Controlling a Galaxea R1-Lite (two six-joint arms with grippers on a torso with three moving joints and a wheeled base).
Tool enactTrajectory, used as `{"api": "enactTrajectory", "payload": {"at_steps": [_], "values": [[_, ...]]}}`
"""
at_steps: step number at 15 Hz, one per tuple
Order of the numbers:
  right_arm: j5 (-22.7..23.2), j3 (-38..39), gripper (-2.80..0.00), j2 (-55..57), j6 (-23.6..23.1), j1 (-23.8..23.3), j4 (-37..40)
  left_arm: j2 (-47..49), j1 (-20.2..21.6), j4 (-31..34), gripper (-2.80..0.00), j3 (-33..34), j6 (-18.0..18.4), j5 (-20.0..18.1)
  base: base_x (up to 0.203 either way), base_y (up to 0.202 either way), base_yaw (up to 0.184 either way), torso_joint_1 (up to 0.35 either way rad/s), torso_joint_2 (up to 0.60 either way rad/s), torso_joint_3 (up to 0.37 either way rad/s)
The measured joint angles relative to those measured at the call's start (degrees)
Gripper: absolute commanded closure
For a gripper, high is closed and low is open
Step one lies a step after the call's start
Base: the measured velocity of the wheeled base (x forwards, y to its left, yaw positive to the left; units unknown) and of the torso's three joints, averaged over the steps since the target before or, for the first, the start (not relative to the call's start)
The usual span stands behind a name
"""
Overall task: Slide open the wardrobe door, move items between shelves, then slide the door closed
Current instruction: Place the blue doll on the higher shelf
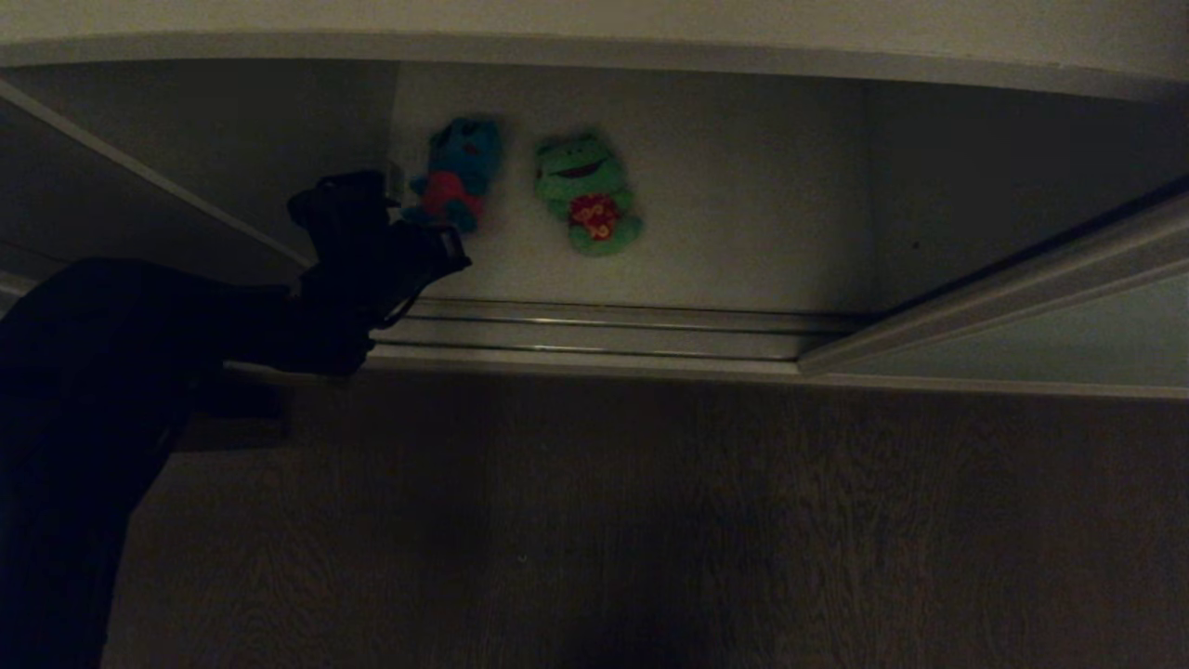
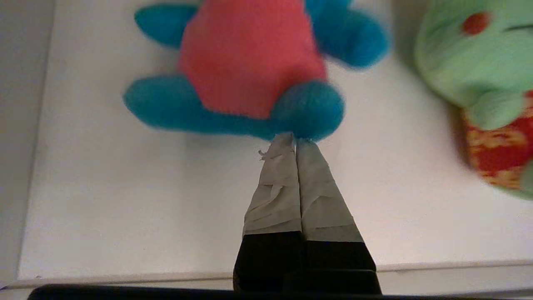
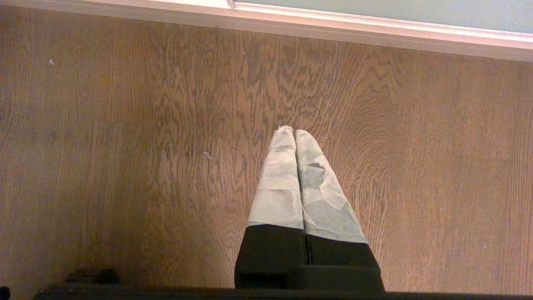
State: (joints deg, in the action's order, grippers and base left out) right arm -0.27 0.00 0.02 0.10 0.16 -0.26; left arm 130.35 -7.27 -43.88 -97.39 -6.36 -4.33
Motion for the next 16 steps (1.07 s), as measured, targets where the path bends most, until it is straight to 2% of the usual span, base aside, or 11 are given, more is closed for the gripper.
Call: {"api": "enactTrajectory", "payload": {"at_steps": [8,11,12,16], "values": [[0.0,0.0,0.0,0.0,0.0,0.0,0.0,-11.6,-1.2,-0.9,0.0,14.5,0.0,0.0,0.0,0.0,0.0,0.0,0.0,0.0],[0.0,0.0,0.0,0.0,0.0,0.0,0.0,-13.1,-1.4,-0.9,0.0,16.3,0.0,0.0,0.0,0.0,0.0,0.0,0.0,0.0],[0.0,0.0,0.0,0.0,0.0,0.0,0.0,-13.1,-1.4,-0.9,-2.8,16.1,0.0,0.1,0.0,0.0,0.0,0.0,0.0,0.0],[0.0,0.0,0.0,0.0,0.0,0.0,0.0,-9.5,-1.4,-1.1,-2.8,10.5,0.5,0.5,0.0,0.0,0.0,0.0,0.0,0.0]]}}
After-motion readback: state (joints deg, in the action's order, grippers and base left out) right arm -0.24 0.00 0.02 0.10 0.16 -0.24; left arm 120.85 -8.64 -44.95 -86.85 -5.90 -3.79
